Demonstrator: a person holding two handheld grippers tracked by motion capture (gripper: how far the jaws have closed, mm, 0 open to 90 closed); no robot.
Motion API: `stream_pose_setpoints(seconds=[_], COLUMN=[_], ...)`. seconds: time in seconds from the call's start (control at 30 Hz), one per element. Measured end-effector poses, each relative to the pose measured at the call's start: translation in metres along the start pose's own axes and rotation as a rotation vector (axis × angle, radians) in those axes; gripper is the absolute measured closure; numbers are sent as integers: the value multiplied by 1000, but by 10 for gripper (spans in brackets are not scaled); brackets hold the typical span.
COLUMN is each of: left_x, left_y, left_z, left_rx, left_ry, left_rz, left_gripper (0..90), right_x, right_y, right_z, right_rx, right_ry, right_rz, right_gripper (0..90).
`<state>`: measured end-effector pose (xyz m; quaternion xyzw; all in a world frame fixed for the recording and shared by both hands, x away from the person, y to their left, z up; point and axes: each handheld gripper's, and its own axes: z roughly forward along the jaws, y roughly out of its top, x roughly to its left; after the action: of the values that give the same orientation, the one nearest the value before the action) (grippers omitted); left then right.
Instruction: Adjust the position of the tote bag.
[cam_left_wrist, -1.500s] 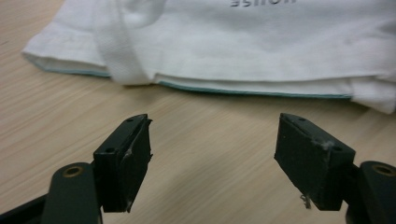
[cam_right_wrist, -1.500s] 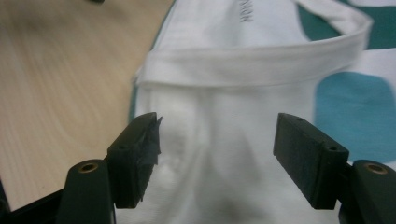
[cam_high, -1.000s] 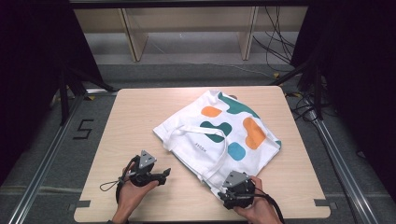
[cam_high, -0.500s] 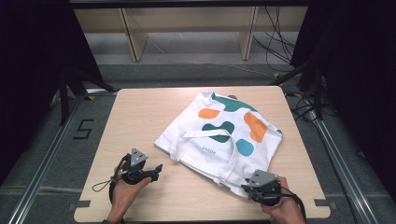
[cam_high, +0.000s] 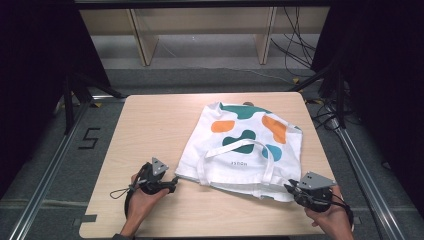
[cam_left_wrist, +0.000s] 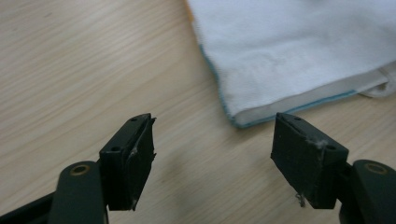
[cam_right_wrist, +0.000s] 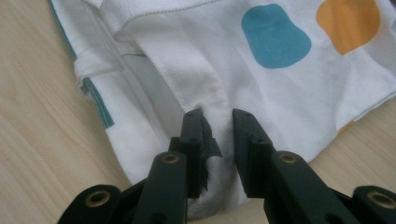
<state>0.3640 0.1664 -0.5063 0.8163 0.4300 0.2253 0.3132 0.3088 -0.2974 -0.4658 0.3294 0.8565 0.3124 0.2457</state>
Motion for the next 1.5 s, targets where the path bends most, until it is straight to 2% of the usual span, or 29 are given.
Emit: stream_pose_setpoints(seconds=[0.03,0.07,0.17,0.23,0.3,0.4,0.5,0.53,0.6,0.63,0.67,0.73,0.83,0.87,0.9,0.93,0.97,1.0,1.03,1.07,1.1,1.13,1.2,1.27,1.33,1.37,1.4,1.43,1.5], left_x=[-2,-4,-6,-8,-9,-14,-17,-18,-22,-22,-23,-22,-17,-14,-13,-14,-13,-12,-13,-12,-10,-10,-9,-11,-8,-10,-11,-10,-12], left_y=[1,2,6,8,12,18,22,23,26,28,30,34,38,39,39,39,39,39,39,40,41,41,41,41,40,38,37,36,35], left_z=[2,4,10,14,18,21,24,25,28,28,29,26,16,13,10,11,8,4,3,1,2,2,0,1,-3,-2,-3,-4,-4], left_rx=[4,0,15,14,15,-6,-32,-32,-52,-74,-95,-103,-136,-157,-152,-185,-188,-174,-171,-161,-178,-168,-172,-196,-156,-179,-176,-161,-165], left_ry=[-2,-2,5,9,23,47,63,61,73,79,75,85,97,73,66,40,37,44,36,32,28,15,16,9,3,-4,-6,-10,-13], left_rz=[19,6,23,15,41,50,84,113,152,172,161,191,189,196,184,139,129,145,125,139,176,160,166,147,190,166,150,184,178], left_gripper=[291,291,298,299,301,309,371,371,398,450,508,672,747,761,775,783,792,793,793,793,793,792,792,789,784,780,778,776,775], right_x=[-1,-2,-3,-2,-4,-5,-6,-6,0,0,2,10,15,17,19,19,19,20,20,19,19,19,21,23,21,17,15,13,11], right_y=[1,1,1,1,1,1,-1,-1,-3,-4,-4,-4,-4,-4,-5,-6,-8,-11,-13,-16,-19,-20,-18,-18,-18,-17,-18,-18,-18], right_z=[0,0,-1,-1,-1,-1,1,1,3,6,9,11,12,10,8,6,6,5,5,6,8,10,12,16,20,21,21,20,16], right_rx=[-13,-18,-26,-24,-28,-30,-23,-23,13,26,36,91,111,106,94,97,102,107,118,136,149,159,167,163,160,148,134,128,95], right_ry=[-9,-12,-20,-23,-26,-23,-9,-9,-4,-6,-16,-27,-31,-23,-24,-20,-22,-24,-28,-19,-24,-22,-29,-54,-76,-88,-108,-117,-168], right_rz=[4,-3,2,24,20,15,39,39,93,57,45,53,36,29,31,41,35,36,40,49,54,55,58,27,12,0,-5,-7,-5], right_gripper=[754,755,756,756,755,754,712,712,627,596,567,517,471,454,427,410,397,388,385,380,371,357,347,352,355,356,360,367,385])
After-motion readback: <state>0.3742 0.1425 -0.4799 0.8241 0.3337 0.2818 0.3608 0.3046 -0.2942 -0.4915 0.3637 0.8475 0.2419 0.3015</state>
